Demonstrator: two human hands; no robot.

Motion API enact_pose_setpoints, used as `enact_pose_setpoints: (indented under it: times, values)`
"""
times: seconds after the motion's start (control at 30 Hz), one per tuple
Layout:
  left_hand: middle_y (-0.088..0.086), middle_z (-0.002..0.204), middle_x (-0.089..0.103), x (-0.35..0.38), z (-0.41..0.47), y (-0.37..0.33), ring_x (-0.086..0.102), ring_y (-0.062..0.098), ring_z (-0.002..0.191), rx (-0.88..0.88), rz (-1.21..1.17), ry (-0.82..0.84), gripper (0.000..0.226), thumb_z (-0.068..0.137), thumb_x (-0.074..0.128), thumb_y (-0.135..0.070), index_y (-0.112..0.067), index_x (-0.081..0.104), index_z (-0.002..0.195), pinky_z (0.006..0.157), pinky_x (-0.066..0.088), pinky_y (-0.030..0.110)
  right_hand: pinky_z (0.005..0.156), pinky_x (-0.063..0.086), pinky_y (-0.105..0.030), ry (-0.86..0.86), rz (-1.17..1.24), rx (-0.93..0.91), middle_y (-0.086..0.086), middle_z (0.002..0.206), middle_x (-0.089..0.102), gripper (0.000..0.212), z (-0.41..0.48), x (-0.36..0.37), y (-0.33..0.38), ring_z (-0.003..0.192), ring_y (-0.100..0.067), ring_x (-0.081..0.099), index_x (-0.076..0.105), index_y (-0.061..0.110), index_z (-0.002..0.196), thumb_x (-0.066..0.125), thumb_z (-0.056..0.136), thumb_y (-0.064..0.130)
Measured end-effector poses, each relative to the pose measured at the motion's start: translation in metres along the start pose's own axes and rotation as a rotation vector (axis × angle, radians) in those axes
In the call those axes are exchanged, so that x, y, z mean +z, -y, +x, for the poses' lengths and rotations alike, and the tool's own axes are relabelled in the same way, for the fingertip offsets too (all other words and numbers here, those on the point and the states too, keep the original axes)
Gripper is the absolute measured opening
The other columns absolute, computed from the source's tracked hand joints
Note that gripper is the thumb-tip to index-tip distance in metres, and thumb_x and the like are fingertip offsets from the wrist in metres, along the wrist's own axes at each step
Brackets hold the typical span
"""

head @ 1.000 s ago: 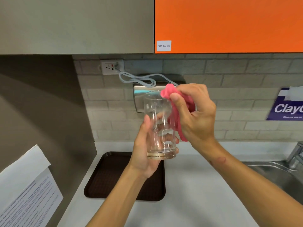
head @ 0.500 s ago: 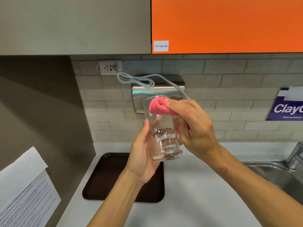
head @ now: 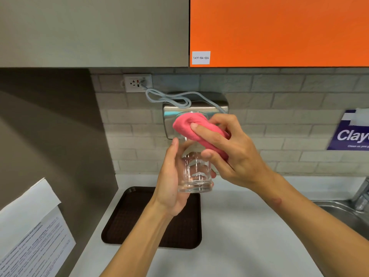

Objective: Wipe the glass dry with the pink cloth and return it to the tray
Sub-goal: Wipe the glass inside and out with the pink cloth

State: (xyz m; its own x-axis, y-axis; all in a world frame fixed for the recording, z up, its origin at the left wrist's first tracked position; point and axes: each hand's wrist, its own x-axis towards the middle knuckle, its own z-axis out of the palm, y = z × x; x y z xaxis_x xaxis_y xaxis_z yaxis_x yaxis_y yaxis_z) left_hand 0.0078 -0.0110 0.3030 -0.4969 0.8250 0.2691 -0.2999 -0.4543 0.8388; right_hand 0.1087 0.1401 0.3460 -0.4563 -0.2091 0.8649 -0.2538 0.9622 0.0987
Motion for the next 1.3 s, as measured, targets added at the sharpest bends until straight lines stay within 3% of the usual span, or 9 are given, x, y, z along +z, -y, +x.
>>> enact_pose_setpoints:
  times: [0.13, 0.3, 0.43, 0.6, 0.73, 0.9, 1.07, 1.2, 1.3]
  values:
    - [0.01, 0.107, 0.081, -0.002, 0.002, -0.001, 0.08, 0.023, 0.09, 0.002, 0.004, 0.012, 0.061, 0.108, 0.036, -0.062, -0.021, 0.079, 0.122, 0.076, 0.066, 0.04, 0.056, 0.056, -0.032, 0.035, -0.094, -0.074, -0.014, 0.11, 0.058, 0.04, -0.007, 0.001, 0.012, 0.079, -0.018, 0.054, 0.05, 0.019, 0.146, 0.038, 0.114, 0.039]
    - [0.015, 0.095, 0.077, -0.008, 0.001, -0.002, 0.078, 0.024, 0.077, -0.064, -0.007, 0.008, 0.065, 0.093, 0.051, -0.073, -0.026, 0.073, 0.133, 0.07, 0.065, 0.038, 0.065, 0.046, -0.027, 0.013, -0.105, -0.337, -0.004, 0.09, 0.056, 0.03, -0.034, 0.008, 0.035, 0.074, -0.018, 0.051, 0.067, 0.017, 0.127, 0.055, 0.107, 0.036]
    - [0.011, 0.107, 0.08, -0.007, 0.0, 0.004, 0.08, 0.024, 0.089, -0.066, 0.022, 0.039, 0.062, 0.105, 0.039, -0.066, -0.022, 0.077, 0.127, 0.074, 0.067, 0.041, 0.063, 0.043, -0.026, -0.077, -0.173, -0.332, -0.006, 0.076, 0.064, 0.031, -0.004, 0.0, 0.019, 0.072, -0.015, 0.049, 0.08, 0.01, 0.111, 0.057, 0.106, 0.031]
    - [0.02, 0.098, 0.072, -0.004, 0.0, 0.005, 0.075, 0.034, 0.073, -0.09, 0.044, 0.075, 0.073, 0.1, 0.046, -0.068, -0.012, 0.06, 0.145, 0.067, 0.06, 0.042, 0.063, 0.048, -0.029, -0.198, -0.181, -0.152, -0.008, 0.08, 0.069, 0.034, 0.03, -0.017, 0.0, 0.071, -0.017, 0.054, 0.08, 0.003, 0.11, 0.054, 0.108, 0.025]
    - [0.014, 0.111, 0.079, -0.011, 0.001, 0.003, 0.079, 0.026, 0.097, -0.029, 0.044, 0.063, 0.068, 0.102, 0.039, -0.067, -0.019, 0.071, 0.137, 0.077, 0.065, 0.04, 0.06, 0.044, -0.029, -0.084, -0.033, -0.222, -0.001, 0.071, 0.061, 0.032, 0.004, 0.002, 0.032, 0.065, -0.012, 0.047, 0.08, 0.005, 0.102, 0.053, 0.105, 0.022]
    - [0.014, 0.117, 0.08, -0.014, -0.002, 0.003, 0.08, 0.025, 0.102, -0.031, 0.068, 0.016, 0.063, 0.103, 0.037, -0.065, -0.024, 0.074, 0.135, 0.079, 0.065, 0.038, 0.06, 0.044, -0.026, -0.061, -0.01, -0.229, 0.0, 0.07, 0.065, 0.033, 0.003, 0.007, 0.038, 0.062, -0.011, 0.048, 0.082, 0.006, 0.099, 0.053, 0.106, 0.02]
    - [0.019, 0.097, 0.074, -0.01, -0.001, 0.004, 0.076, 0.031, 0.073, -0.038, 0.075, 0.066, 0.076, 0.102, 0.042, -0.066, -0.005, 0.058, 0.145, 0.069, 0.062, 0.042, 0.064, 0.047, -0.017, -0.226, -0.051, -0.088, 0.0, 0.082, 0.077, 0.029, 0.042, -0.009, 0.015, 0.065, -0.006, 0.058, 0.081, 0.004, 0.105, 0.055, 0.105, 0.017]
    - [0.011, 0.106, 0.08, -0.013, 0.002, 0.002, 0.08, 0.025, 0.094, 0.042, 0.047, 0.028, 0.062, 0.103, 0.037, -0.064, -0.024, 0.076, 0.129, 0.076, 0.066, 0.04, 0.062, 0.047, -0.022, -0.129, 0.021, -0.148, -0.003, 0.072, 0.07, 0.035, 0.014, 0.006, 0.035, 0.061, -0.008, 0.047, 0.081, 0.003, 0.103, 0.05, 0.107, 0.02]
    - [0.011, 0.098, 0.08, -0.015, 0.002, -0.002, 0.08, 0.025, 0.094, 0.005, 0.052, -0.019, 0.064, 0.096, 0.041, -0.072, -0.033, 0.071, 0.138, 0.075, 0.066, 0.038, 0.066, 0.048, -0.023, -0.033, 0.061, -0.202, -0.002, 0.078, 0.072, 0.031, -0.012, 0.013, 0.05, 0.069, -0.011, 0.055, 0.081, 0.005, 0.106, 0.054, 0.106, 0.02]
